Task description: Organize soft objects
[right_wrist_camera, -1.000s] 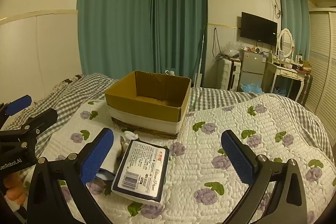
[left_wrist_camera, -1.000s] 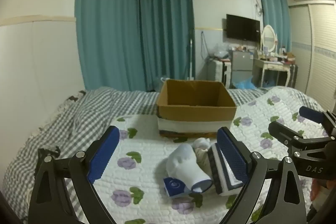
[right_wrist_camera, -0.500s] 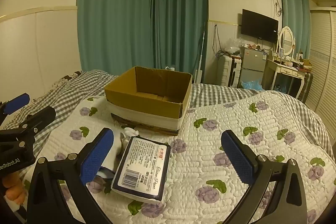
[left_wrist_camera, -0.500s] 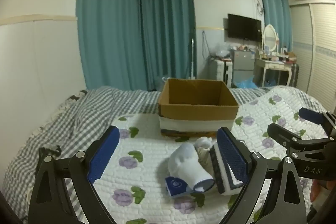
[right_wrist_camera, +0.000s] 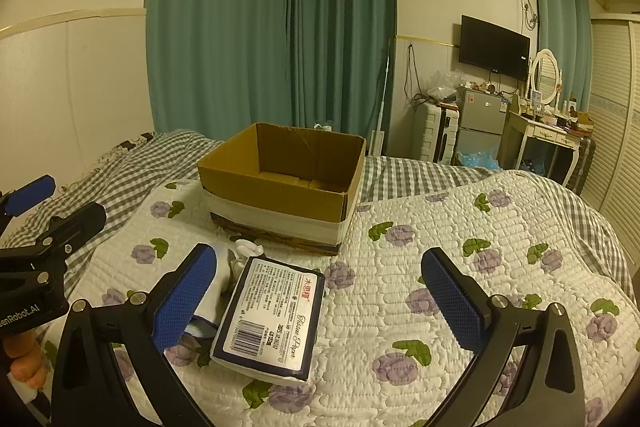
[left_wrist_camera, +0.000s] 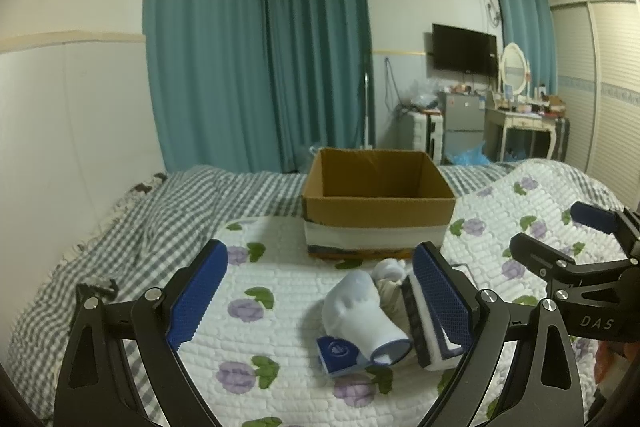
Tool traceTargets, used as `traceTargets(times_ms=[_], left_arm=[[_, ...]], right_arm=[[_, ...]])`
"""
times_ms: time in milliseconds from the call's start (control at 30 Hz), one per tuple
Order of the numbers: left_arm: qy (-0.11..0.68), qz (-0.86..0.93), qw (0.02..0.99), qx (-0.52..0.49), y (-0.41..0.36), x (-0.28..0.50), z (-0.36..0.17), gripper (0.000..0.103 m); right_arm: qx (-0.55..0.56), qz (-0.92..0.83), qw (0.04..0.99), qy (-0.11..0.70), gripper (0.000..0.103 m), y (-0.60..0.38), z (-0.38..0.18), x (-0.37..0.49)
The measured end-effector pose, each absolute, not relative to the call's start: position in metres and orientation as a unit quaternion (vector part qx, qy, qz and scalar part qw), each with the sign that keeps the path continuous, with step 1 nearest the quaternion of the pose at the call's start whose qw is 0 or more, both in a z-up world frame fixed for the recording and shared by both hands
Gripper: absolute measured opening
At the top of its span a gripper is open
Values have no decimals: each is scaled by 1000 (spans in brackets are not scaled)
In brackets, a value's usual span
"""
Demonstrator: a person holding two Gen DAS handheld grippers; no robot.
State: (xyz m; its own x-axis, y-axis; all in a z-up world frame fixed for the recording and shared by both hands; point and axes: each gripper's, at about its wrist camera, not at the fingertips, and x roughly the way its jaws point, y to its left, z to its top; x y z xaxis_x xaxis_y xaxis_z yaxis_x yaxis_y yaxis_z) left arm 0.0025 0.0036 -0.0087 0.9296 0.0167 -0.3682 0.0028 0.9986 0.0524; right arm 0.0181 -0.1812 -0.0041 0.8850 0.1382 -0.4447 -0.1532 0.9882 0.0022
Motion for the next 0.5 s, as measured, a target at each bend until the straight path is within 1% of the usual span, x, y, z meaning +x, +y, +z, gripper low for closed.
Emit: traceTargets(times_ms=[500], left_arm=[[188, 3, 982, 27, 3, 3, -9, 95]], right_arm=[[-17, 75, 970, 229, 103, -180, -4, 18]])
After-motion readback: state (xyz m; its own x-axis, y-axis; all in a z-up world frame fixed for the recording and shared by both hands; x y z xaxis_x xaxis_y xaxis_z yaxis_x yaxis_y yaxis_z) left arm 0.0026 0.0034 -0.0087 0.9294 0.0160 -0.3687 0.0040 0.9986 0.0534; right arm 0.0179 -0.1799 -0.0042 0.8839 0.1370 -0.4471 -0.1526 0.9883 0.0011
